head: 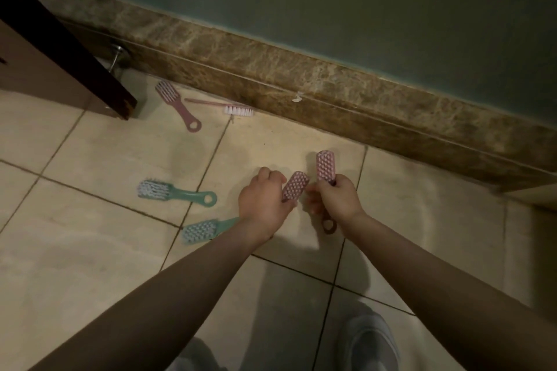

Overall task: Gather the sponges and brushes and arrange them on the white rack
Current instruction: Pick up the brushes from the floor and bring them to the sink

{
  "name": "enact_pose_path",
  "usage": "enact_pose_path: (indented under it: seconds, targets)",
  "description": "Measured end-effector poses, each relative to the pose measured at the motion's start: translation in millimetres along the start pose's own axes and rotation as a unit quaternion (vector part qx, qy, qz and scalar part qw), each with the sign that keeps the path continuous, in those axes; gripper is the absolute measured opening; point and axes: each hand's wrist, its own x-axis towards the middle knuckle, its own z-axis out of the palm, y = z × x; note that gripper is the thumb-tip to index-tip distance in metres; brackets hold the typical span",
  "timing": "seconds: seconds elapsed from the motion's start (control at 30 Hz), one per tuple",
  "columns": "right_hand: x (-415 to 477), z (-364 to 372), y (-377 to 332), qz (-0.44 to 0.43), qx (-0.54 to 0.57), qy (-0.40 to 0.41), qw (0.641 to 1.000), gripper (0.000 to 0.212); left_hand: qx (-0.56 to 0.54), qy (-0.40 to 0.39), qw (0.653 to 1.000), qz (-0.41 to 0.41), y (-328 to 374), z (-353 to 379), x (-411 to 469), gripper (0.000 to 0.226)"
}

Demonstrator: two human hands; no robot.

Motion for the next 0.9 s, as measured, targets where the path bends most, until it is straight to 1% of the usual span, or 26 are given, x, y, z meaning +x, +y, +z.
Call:
enact_pose_path:
  seconds: [0.07, 0.13, 0.2, 0.33, 0.47, 0.53, 0.57, 0.63, 0.7, 0.8, 0.9]
  targets:
    - [0.3, 2.0, -2.2, 0.028, 0.013, -0.004, 1.0, 0.012, -0.003, -0.008, 1.0, -0.006, 2.5, 0.4, 2.2, 0.044]
    - [1.2, 0.6, -3.8, 0.05, 0.025, -0.007, 0.998, 0.013, -0.038, -0.024, 0.998, -0.036, 5.0, -1.1, 5.1, 0.039]
    - [1.0, -1.4, -5.7, 0.061, 0.052, -0.017, 0.997, 0.013, -0.056, -0.024, 0.997, -0.054, 8.2, -4.0, 8.1, 0.03]
    - [1.2, 4.1, -9.1, 0.054, 0.098, -0.034, 0.993, 0.014, -0.064, -0.006, 0.997, -0.039, 10.2, -7.6, 10.0, 0.01]
    - [8.5, 18.0, -15.0, 0.044, 0.121, -0.033, 0.991, 0.015, -0.125, 0.015, 0.99, -0.068, -0.8, -9.6, 12.8, 0.009]
    - [12.7, 25.6, -20.8, 0.03, 0.123, -0.032, 0.991, 0.013, -0.184, 0.008, 0.979, -0.09, -6.7, -12.1, 17.1, 0.011]
    - [13.8, 29.0, -25.3, 0.023, 0.113, -0.029, 0.993, 0.012, -0.229, 0.002, 0.968, -0.104, -9.5, -15.6, 19.9, 0.012]
    - [11.2, 33.6, -39.5, 0.007, 0.087, -0.025, 0.996, 0.011, -0.329, -0.011, 0.935, -0.129, -14.0, -27.1, 25.7, 0.013]
    - [2.2, 36.5, -60.6, 0.0, 0.073, -0.024, 0.997, 0.014, -0.388, -0.011, 0.91, -0.144, -13.5, -48.8, 30.1, 0.014]
    - [-30.5, 34.7, -101.8, -0.002, 0.071, -0.038, 0.997, 0.02, -0.426, 0.003, 0.891, -0.16, -0.4, -97.0, 24.3, 0.016]
    - [-80.9, 26.5, -149.1, -0.002, 0.086, -0.052, 0.995, 0.02, -0.428, -0.003, 0.889, -0.16, 22.3, -157.3, -2.0, 0.012]
